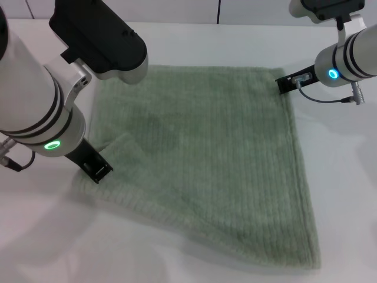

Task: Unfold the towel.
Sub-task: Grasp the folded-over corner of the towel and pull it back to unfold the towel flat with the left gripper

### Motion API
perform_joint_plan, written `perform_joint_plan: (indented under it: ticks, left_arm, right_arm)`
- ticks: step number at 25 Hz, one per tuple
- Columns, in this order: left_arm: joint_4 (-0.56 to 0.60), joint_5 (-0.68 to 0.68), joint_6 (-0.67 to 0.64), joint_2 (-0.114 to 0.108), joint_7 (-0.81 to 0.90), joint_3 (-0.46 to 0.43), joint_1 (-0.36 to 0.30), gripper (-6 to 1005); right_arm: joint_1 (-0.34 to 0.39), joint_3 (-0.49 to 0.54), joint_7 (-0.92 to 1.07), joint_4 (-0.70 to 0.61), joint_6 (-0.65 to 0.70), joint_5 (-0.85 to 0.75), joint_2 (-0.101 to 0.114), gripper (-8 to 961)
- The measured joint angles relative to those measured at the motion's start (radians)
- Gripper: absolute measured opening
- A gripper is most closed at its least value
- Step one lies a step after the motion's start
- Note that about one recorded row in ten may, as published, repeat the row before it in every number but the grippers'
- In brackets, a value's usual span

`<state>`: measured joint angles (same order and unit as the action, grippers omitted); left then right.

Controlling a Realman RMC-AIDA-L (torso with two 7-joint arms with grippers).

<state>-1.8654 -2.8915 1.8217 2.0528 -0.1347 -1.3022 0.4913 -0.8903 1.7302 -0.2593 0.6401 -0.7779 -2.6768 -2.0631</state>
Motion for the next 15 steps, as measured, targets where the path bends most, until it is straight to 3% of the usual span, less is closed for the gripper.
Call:
perform_joint_plan:
  ticks: [15]
  left_arm:
    - [0.015, 0.0, 0.05, 0.001, 0.061, 0.002, -0.014, 27]
  right_arm:
    - [-0.001, -0.002, 0.0, 0.007, -0.004, 0.0, 0.0, -1]
